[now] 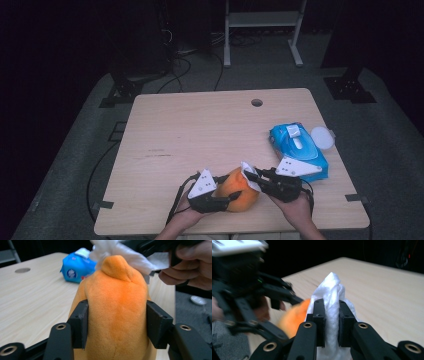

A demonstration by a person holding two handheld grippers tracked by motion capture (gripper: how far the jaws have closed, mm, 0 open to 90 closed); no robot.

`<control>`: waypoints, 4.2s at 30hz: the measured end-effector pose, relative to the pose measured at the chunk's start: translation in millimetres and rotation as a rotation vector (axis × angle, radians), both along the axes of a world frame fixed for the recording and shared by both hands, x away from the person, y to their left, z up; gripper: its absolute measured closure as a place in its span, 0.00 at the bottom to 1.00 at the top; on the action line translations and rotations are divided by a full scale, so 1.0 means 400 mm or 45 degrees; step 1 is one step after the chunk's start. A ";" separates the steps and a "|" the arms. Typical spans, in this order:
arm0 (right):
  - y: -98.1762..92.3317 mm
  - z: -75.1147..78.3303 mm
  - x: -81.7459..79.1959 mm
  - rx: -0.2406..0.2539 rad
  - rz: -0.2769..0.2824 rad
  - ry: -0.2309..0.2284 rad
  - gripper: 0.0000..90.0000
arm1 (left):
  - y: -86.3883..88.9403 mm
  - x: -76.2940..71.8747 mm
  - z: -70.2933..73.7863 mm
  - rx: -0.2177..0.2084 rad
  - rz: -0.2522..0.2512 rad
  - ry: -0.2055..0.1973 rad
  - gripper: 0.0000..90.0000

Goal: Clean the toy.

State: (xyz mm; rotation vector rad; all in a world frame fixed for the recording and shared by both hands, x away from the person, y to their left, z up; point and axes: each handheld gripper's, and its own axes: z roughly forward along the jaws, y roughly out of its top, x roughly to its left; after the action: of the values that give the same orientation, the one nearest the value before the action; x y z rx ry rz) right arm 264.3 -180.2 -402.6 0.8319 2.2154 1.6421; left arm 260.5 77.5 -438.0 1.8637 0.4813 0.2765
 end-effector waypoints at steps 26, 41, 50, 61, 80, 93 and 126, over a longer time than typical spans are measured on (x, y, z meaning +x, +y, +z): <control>0.031 0.007 -0.022 -0.105 -0.011 -0.094 0.88 | -0.012 0.005 -0.010 0.016 0.012 -0.050 0.39; 0.031 -0.011 -0.001 -0.129 0.012 -0.042 0.88 | -0.008 0.003 0.003 0.002 0.001 -0.051 0.35; 0.033 -0.006 -0.003 -0.110 -0.014 -0.036 0.88 | -0.011 0.004 -0.011 0.042 -0.007 -0.053 0.34; 0.006 -0.019 0.027 -0.112 -0.059 -0.028 0.88 | 0.006 0.015 -0.015 0.014 0.030 -0.017 0.25; 0.022 -0.011 0.005 -0.173 -0.074 -0.075 0.88 | -0.010 0.010 -0.029 0.027 0.048 -0.035 0.30; -0.014 -0.022 0.030 -0.145 -0.083 -0.027 0.88 | -0.030 -0.020 -0.018 0.056 -0.074 -0.097 0.30; 0.007 -0.002 0.004 -0.086 -0.053 -0.039 0.88 | -0.002 -0.011 0.030 -0.029 0.018 -0.027 0.38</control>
State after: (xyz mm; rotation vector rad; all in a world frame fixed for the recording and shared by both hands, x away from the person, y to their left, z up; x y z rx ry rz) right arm 265.8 -177.3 -403.5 0.8241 2.2048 1.5423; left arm 256.2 76.8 -426.0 1.8342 0.4814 0.2988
